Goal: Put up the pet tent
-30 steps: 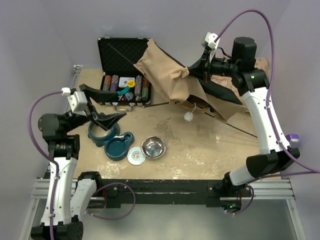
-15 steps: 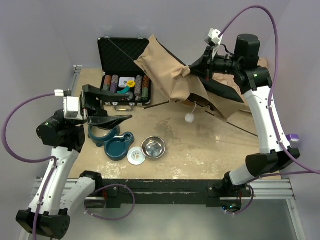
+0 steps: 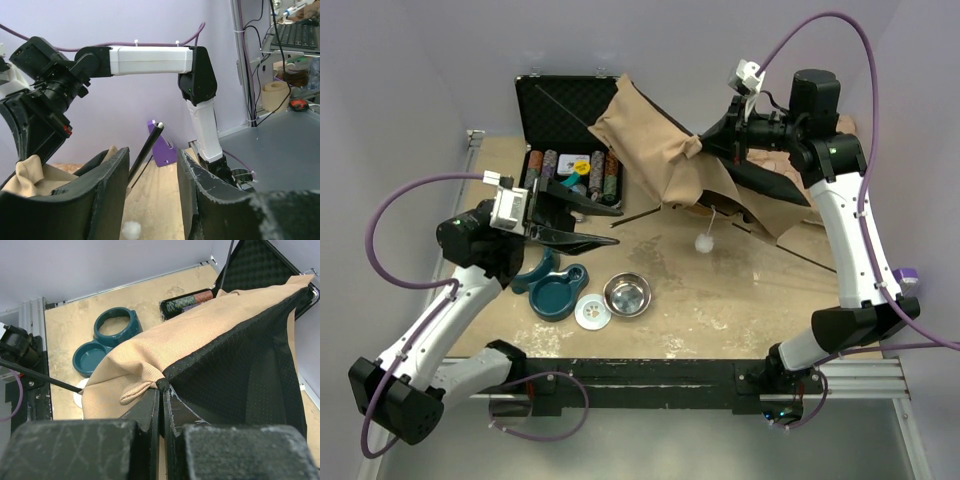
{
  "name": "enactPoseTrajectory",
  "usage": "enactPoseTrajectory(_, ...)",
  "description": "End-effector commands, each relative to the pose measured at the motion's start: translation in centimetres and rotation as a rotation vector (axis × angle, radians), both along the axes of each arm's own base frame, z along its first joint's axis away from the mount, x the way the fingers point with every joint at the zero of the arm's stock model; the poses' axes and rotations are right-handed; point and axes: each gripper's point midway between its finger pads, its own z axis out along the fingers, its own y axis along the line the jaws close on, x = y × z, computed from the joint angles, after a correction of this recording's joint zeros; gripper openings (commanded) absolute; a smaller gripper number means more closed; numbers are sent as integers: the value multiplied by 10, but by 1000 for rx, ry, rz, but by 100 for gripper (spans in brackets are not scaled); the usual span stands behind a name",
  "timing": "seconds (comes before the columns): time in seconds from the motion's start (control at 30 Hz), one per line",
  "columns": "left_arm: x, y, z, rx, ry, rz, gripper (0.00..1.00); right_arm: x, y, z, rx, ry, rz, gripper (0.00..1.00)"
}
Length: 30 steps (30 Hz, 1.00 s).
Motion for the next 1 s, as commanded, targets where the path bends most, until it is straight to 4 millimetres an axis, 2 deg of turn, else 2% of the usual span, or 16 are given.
enactPoseTrajectory(0.0,-14,-1,14,-48,-135,-29,45,-8,-2,23,16,-74,21,0)
enactPoseTrajectory(0.13,-14,-6,12,-41,-125,-52,38,-9,-1,21,16,-69,27,0)
enactPoseTrajectory(0.27,-17,-12,9,-24,-95,-96,25,-9,0,20,22,-61,33,0)
enactPoseTrajectory(0.3,-17,-13,8,-19,-82,-105,21,-10,1,20,25,-58,37,0)
enactPoseTrajectory(0.37,-16,-17,8,-17,-54,-117,3,-10,1,20,29,-57,42,0)
enactPoseTrajectory(0.4,-15,-18,8,-18,-34,-119,0,-10,2,19,30,-52,44,0)
enactPoseTrajectory(0.6,2,-30,8,1,130,-105,0,-14,5,14,31,-35,62,0)
enactPoseTrajectory(0.7,24,-44,-2,87,296,-83,0,-19,10,12,31,-25,83,0)
enactPoseTrajectory(0.87,65,-64,-35,228,521,4,0,-34,24,5,21,-9,131,0)
enactPoseTrajectory(0.97,78,-71,-58,301,617,24,0,-43,32,7,37,-2,153,0)
